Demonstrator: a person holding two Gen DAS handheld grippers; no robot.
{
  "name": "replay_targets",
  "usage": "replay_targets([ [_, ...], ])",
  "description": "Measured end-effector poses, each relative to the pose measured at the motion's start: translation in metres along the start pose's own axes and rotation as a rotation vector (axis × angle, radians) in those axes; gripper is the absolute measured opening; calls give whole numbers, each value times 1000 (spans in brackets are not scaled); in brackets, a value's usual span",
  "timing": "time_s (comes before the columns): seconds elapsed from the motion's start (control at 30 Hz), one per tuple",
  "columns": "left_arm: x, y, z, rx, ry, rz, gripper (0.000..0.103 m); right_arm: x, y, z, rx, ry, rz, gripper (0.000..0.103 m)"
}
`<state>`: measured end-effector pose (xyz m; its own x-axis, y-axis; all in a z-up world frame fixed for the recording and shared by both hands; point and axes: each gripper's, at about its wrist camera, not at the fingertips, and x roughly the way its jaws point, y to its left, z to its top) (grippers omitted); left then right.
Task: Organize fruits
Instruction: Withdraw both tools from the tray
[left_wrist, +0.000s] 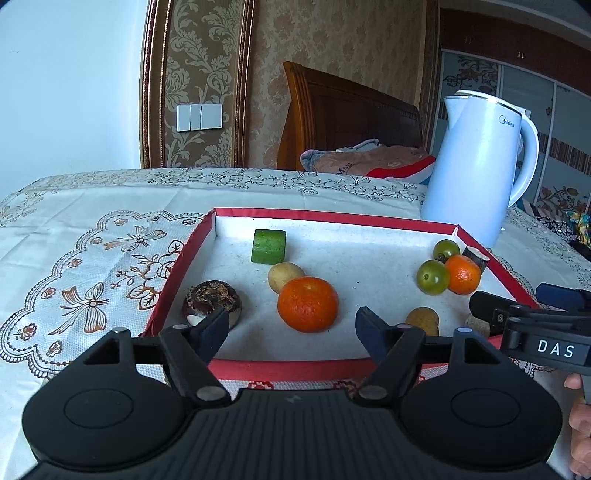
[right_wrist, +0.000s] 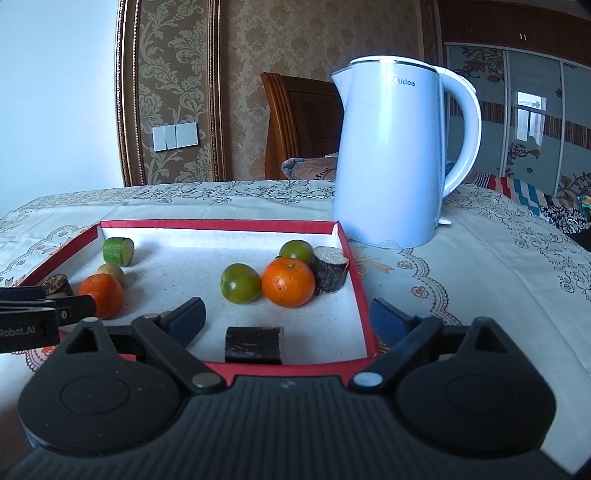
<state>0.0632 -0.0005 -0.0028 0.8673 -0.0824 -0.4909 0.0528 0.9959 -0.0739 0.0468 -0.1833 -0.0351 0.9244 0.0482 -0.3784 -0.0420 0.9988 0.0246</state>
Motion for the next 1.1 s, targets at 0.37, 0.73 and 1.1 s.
replay_targets([
  [0.37, -22, -4, -10, 43, -24, -7, 75, -20, -3, -7, 33, -4, 60, 98],
  [0.73, -32, -1, -17, 22, 0, 35, 81, -37, -6, -14, 44, -22, 98, 100],
  [1.1, -34, 0, -16, 23, -5, 76, 81, -45, -3, -18, 41, -17, 105, 103],
])
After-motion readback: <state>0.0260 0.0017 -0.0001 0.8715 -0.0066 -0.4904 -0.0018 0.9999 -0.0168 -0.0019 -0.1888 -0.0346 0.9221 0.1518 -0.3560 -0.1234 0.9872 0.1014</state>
